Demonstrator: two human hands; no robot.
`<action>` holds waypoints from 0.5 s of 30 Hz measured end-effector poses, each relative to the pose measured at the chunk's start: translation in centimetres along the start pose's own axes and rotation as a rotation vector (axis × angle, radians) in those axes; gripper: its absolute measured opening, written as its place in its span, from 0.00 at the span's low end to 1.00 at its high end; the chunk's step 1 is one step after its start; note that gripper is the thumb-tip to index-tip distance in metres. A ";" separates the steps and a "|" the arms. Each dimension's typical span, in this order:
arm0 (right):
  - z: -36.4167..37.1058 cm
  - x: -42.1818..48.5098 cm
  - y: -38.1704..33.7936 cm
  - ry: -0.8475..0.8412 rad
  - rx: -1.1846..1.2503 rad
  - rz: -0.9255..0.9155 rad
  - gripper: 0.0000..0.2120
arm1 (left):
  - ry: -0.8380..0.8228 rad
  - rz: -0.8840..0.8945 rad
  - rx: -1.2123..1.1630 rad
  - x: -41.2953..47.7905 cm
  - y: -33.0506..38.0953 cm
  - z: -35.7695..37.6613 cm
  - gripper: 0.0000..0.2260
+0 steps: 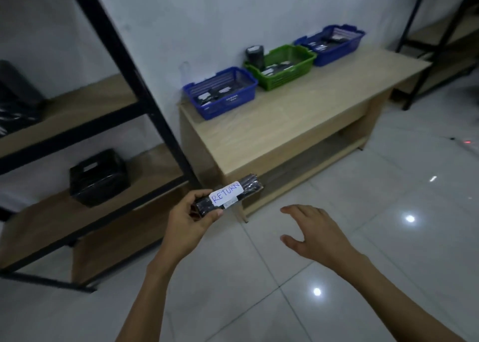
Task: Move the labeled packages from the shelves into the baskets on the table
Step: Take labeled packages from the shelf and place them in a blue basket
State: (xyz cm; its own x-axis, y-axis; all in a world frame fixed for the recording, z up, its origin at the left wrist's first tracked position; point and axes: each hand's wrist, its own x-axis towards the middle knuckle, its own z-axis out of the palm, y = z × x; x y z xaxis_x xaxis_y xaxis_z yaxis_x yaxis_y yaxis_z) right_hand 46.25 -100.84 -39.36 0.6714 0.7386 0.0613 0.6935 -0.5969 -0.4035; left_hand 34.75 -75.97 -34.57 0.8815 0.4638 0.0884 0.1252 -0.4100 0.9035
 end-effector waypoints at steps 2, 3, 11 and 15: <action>-2.2 -0.1 4.4 -0.005 -0.025 0.005 0.29 | -0.016 0.010 -0.025 1.9 2.2 4.7 0.18; -3.3 -0.1 6.4 -0.016 -0.033 0.015 0.29 | -0.033 0.003 -0.044 2.8 3.4 6.9 0.18; -9.2 4.3 22.9 -0.005 -0.074 0.041 0.26 | -0.078 -0.005 -0.078 14.1 8.1 21.4 0.17; -12.0 8.9 31.2 -0.047 -0.124 0.060 0.27 | -0.091 -0.009 -0.094 21.5 8.7 28.0 0.17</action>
State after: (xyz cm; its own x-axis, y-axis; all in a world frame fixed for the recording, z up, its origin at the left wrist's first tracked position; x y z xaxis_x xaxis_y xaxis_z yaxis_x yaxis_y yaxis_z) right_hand 77.00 -116.70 -40.43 0.7017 0.7125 -0.0033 0.6814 -0.6725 -0.2888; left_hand 67.53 -91.52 -36.59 0.9188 0.3922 0.0450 0.0942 -0.3286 0.9397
